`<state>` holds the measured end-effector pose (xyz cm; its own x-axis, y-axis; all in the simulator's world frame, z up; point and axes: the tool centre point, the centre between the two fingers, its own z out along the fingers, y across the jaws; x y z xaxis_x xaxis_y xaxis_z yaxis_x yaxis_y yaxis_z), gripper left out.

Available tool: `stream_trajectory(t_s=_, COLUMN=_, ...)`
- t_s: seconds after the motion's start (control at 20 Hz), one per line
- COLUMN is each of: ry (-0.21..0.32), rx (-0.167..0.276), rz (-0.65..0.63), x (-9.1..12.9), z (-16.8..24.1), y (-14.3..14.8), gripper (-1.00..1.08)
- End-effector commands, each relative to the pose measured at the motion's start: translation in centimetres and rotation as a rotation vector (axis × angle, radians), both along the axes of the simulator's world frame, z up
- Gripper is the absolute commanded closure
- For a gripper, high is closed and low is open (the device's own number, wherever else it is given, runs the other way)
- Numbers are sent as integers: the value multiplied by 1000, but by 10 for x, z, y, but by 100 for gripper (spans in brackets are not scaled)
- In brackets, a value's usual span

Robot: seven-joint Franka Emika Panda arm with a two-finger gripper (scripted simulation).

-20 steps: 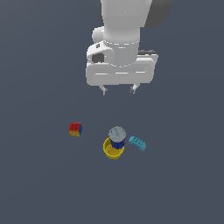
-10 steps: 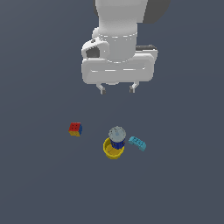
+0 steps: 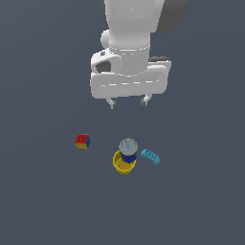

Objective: Pick up a designated object from a clutter of objects.

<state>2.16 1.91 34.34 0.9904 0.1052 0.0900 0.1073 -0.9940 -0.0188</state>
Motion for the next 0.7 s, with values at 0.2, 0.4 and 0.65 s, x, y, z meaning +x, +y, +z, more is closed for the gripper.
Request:
stream_trajectory(t_s=0.2, ry=13, rx=-16, rz=117, x=12, z=-22, y=1, gripper=-92)
stream_trajectory(t_s=0.4, ry=24, rx=-29, rz=219, x=21, z=-42, y=1, gripper=-92)
stream_trajectory(t_s=0.65, ry=39, rx=-42, rz=356, x=32, z=-70, y=3, gripper=-92)
